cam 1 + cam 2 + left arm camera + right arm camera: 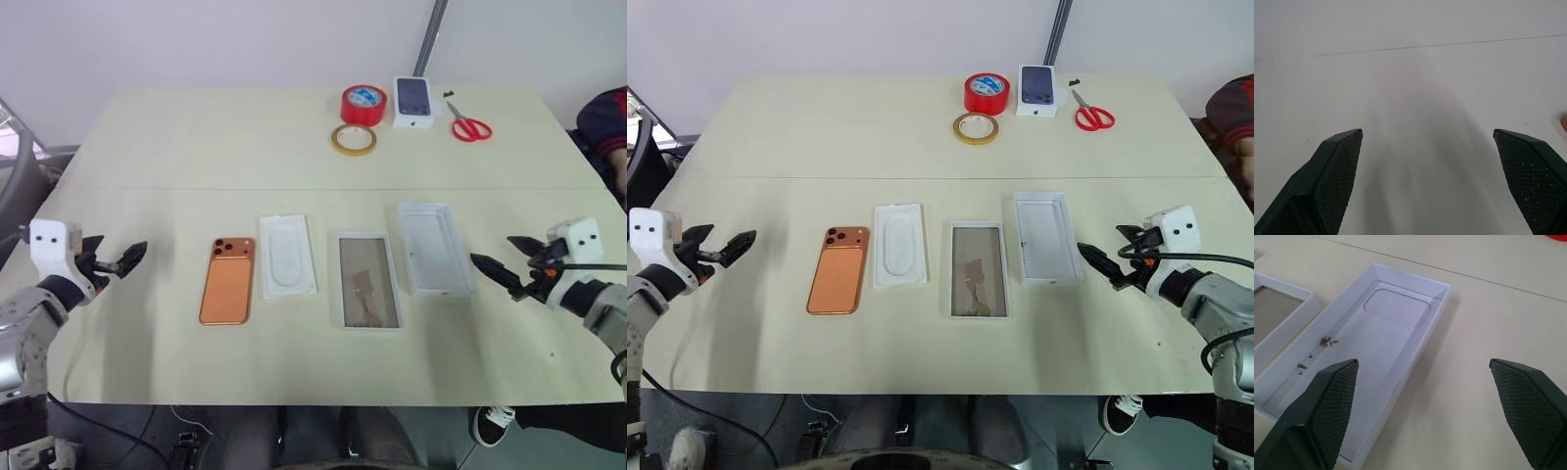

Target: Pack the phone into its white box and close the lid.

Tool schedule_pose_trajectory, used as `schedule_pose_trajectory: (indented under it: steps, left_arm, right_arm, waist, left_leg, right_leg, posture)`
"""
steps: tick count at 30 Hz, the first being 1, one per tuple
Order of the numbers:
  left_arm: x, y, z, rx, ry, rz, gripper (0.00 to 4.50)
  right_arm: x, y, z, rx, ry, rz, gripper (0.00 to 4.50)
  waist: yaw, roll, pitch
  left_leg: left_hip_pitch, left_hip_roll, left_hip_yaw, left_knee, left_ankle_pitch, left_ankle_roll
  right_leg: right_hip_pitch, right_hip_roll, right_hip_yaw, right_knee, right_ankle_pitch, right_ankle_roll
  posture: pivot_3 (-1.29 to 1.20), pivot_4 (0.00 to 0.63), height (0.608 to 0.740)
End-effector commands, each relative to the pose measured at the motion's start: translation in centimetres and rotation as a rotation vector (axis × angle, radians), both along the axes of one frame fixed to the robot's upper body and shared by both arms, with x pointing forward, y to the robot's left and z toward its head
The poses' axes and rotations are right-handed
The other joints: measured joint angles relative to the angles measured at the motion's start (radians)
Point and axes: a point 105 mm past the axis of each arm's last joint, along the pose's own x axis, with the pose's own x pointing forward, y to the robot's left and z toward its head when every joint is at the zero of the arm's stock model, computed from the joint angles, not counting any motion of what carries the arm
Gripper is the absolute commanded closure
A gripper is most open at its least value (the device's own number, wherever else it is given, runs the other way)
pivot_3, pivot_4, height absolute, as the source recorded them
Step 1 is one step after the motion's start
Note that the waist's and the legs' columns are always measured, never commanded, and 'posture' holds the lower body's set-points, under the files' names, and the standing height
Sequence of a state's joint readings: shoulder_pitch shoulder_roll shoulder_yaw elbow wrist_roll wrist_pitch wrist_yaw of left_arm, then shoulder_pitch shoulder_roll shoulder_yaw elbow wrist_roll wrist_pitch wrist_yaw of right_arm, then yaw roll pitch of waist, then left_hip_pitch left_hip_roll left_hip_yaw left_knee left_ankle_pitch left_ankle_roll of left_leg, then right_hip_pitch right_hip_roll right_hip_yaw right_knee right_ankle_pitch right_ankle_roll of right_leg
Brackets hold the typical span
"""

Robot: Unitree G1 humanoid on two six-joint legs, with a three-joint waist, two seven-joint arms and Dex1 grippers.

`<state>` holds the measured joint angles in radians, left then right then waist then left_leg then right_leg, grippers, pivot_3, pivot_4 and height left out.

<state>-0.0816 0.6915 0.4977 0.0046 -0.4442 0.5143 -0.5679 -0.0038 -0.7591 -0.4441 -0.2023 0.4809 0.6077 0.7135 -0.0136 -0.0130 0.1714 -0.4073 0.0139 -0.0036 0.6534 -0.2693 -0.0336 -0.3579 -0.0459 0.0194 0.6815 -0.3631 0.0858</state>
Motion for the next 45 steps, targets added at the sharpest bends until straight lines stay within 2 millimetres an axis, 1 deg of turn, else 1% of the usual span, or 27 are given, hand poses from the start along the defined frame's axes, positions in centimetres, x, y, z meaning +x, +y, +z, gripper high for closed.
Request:
schedule_pose_trajectory:
  steps: [1, 7, 10, 12, 15, 16, 17, 19, 21, 23, 24, 28, 33, 41, 45]
  left_arm:
    - [-0.2, 0.0, 1.4, 0.027, -0.054, 0.0, 0.0]
    - [-0.2, -0.7, 1.3, 0.018, -0.053, -0.01, 0.0]
    - [0.3, -2.2, 1.7, 0.008, -0.059, -0.056, 0.0]
    - [0.5, -3.6, 2.0, -0.014, -0.072, -0.094, 0.0]
    - [1.0, -7.0, 2.1, -0.058, -0.073, -0.202, 0.0]
    - [1.1, -8.2, 2.1, -0.076, -0.072, -0.236, 0.0]
    - [1.1, -9.1, 2.1, -0.086, -0.071, -0.256, 0.0]
    - [1.1, -11.4, 2.3, -0.132, -0.054, -0.32, 0.0]
    - [0.9, -14.0, 2.5, -0.156, -0.012, -0.392, 0.0]
    - [1.1, -15.7, 2.3, -0.202, 0.041, -0.401, 0.0]
    - [1.1, -16.2, 2.3, -0.22, 0.062, -0.4, 0.0]
    - [1.3, -18.7, 1.9, -0.321, 0.156, -0.372, 0.0]
    - [1.3, -19.5, 0.6, -0.328, 0.273, -0.318, 0.0]
    - [0.9, -21.1, 0.0, -0.408, 0.362, -0.331, 0.0]
    - [1.0, -21.2, -1.0, -0.417, 0.429, -0.28, 0.0]
  right_arm:
    - [0.3, 0.7, 0.9, 0.004, -0.035, 0.024, 0.01]
    - [0.4, 1.1, 1.5, 0.0, -0.049, 0.042, 0.01]
    - [0.3, 1.5, 2.2, -0.015, -0.058, 0.066, 0.01]
    - [0.1, 1.8, 2.5, -0.031, -0.063, 0.085, 0.01]
    - [0.1, 3.2, 3.7, -0.045, -0.085, 0.143, 0.01]
    - [-0.1, 3.8, 4.0, -0.051, -0.087, 0.171, 0.01]
    - [-0.3, 4.0, 4.0, -0.054, -0.084, 0.185, 0.01]
    - [-0.5, 5.5, 4.3, -0.062, -0.077, 0.246, 0.01]
    - [-0.8, 7.6, 4.4, -0.095, -0.074, 0.328, 0.01]
    - [-0.9, 9.1, 4.2, -0.114, -0.077, 0.376, 0.01]
    - [-1.0, 9.4, 4.2, -0.116, -0.077, 0.386, 0.01]
    - [-1.1, 9.9, 3.8, -0.111, -0.073, 0.394, 0.01]
    - [-1.1, 9.8, 3.5, -0.116, -0.06, 0.396, 0.01]
    - [-1.0, 9.6, 3.5, -0.129, -0.06, 0.399, 0.01]
    - [-1.4, 10.0, 3.5, -0.133, -0.055, 0.426, 0.01]
  waist:
    - [0.0, 0.0, 0.0]
    - [0.001, 0.0, 0.0]
    - [0.002, 0.0, 0.0]
    - [0.002, 0.0, 0.0]
    - [0.001, 0.0, 0.0]
    - [0.001, 0.0, 0.0]
    - [0.002, 0.0, 0.0]
    - [0.002, 0.0, 0.0]
    - [0.001, 0.0, 0.0]
    - [0.001, 0.0, 0.0]
    - [0.001, 0.0, 0.0]
    - [0.005, 0.0, 0.0]
    - [0.003, -0.001, 0.0]
    - [0.006, -0.001, 0.0]
    - [0.006, -0.001, 0.0]
  left_leg:
    - [0.0, 0.0, 0.0, 0.0, 0.0, 0.0]
    - [0.0, 0.0, 0.0, 0.0, 0.0, 0.0]
    - [0.0, 0.0, 0.0, 0.0, 0.0, 0.0]
    - [0.0, 0.0, 0.0, 0.0, 0.0, 0.0]
    - [0.0, 0.0, 0.0, 0.001, 0.0, 0.0]
    - [0.0, 0.0, 0.0, 0.001, 0.0, 0.0]
    - [0.0, 0.0, 0.0, 0.001, 0.0, 0.0]
    - [0.0, 0.0, 0.0, 0.001, 0.0, 0.0]
    - [0.0, 0.0, 0.0, 0.001, 0.0, 0.0]
    - [0.0, 0.0, -0.001, 0.001, 0.0, 0.0]
    - [0.0, 0.0, -0.001, 0.001, 0.0, 0.0]
    - [-0.001, 0.0, -0.002, 0.004, 0.0, 0.0]
    - [-0.002, 0.0, -0.002, 0.008, 0.0, 0.001]
    - [-0.002, 0.0, -0.002, 0.008, 0.0, 0.0]
    - [-0.002, 0.0, -0.002, 0.009, 0.0, 0.0]
  right_leg:
    - [0.0, 0.0, 0.0, 0.0, 0.0, 0.0]
    - [0.0, 0.0, 0.0, 0.0, 0.0, 0.0]
    - [0.0, 0.0, 0.0, 0.0, 0.0, 0.0]
    - [0.0, 0.0, 0.0, 0.0, 0.0, 0.0]
    - [0.0, 0.0, 0.0, 0.0, 0.0, 0.0]
    - [0.0, 0.0, 0.0, 0.0, 0.0, 0.0]
    - [0.0, 0.0, 0.0, 0.001, 0.0, 0.0]
    - [0.0, 0.001, 0.0, 0.001, 0.0, 0.0]
    - [0.0, 0.001, 0.0, 0.001, 0.0, 0.0]
    - [0.0, 0.001, 0.0, 0.001, 0.0, 0.0]
    - [0.0, 0.001, 0.0, 0.001, 0.0, 0.0]
    - [0.001, 0.001, -0.001, 0.001, 0.0, 0.0]
    - [0.001, 0.002, -0.001, 0.002, 0.0, 0.0]
    - [0.002, 0.003, -0.001, 0.002, 0.0, 0.0]
    - [0.002, 0.002, -0.001, 0.002, 0.0, 0.0]
  posture:
    - [0.0, 0.15, 0.74]
    - [0.0, 0.15, 0.74]
    - [0.0, 0.15, 0.74]
    - [0.0, 0.15, 0.74]
    - [0.0, 0.15, 0.74]
    - [0.0, 0.15, 0.74]
    - [0.0, 0.15, 0.74]
    - [0.0, 0.15, 0.74]
    - [0.0, 0.15, 0.74]
    - [0.0, 0.15, 0.74]
    - [0.0, 0.15, 0.74]
    - [0.0, 0.15, 0.74]
    - [0.0, 0.15, 0.74]
    - [0.0, 0.15, 0.74]
    - [0.0, 0.15, 0.74]
